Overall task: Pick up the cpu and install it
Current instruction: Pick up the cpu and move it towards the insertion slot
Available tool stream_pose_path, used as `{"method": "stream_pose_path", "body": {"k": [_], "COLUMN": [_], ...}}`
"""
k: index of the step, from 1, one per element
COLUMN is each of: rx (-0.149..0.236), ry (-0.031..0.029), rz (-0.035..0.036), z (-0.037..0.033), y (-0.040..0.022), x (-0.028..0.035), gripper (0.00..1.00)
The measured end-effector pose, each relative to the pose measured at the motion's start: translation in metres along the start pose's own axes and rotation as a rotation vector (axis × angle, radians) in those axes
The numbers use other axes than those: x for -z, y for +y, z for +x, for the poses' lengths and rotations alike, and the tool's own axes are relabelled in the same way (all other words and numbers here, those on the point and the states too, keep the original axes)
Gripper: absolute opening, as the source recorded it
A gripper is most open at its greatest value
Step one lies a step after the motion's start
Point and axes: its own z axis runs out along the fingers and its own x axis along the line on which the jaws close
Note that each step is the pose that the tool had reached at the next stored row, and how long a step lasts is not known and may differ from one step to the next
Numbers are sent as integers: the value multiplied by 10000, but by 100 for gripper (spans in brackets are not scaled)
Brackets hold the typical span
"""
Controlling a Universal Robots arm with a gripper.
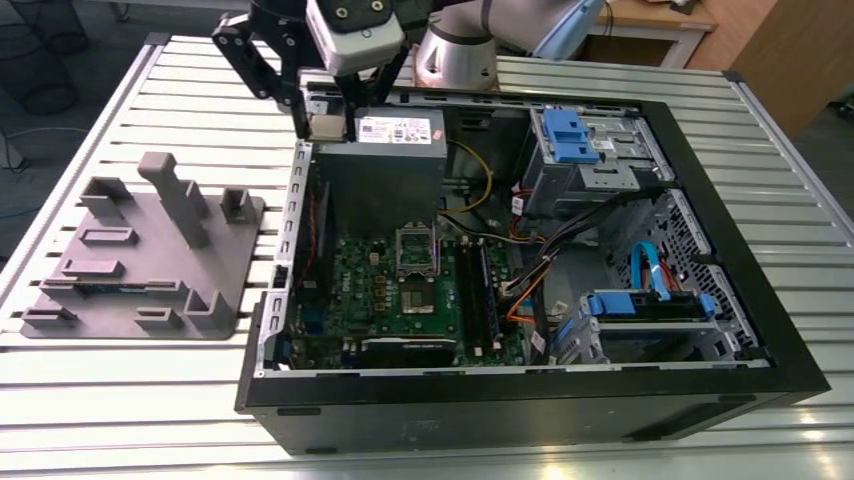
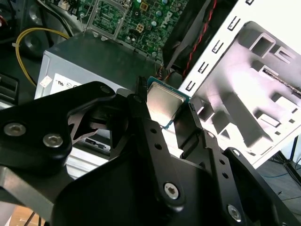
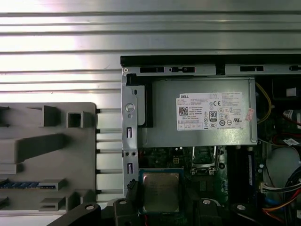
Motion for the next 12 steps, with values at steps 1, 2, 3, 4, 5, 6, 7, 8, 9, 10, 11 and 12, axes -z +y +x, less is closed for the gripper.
{"method": "stream_pose_path", "body": {"k": [1, 2, 3, 4, 5, 6, 7, 8, 9, 10, 11, 12], "rx": [0, -1, -1, -1, -1, -1, -1, -1, 0, 0, 0, 0], "ry": [4, 8, 12, 14, 15, 15, 15, 15, 15, 14, 15, 15], "rz": [1, 0, 0, 0, -1, -1, -1, 0, -1, -2, -1, 0], "z": [-17, -38, -60, -80, -99, -117, -136, -155, -170, -178, -183, -187], "y": [0, 1, 2, 2, 3, 3, 3, 4, 4, 3, 2, 1], "x": [-2, -4, -7, -10, -15, -21, -27, -33, -41, -52, -65, -79], "gripper": [47, 47, 47, 47, 47, 47, 47, 47, 47, 47, 47, 47]}}
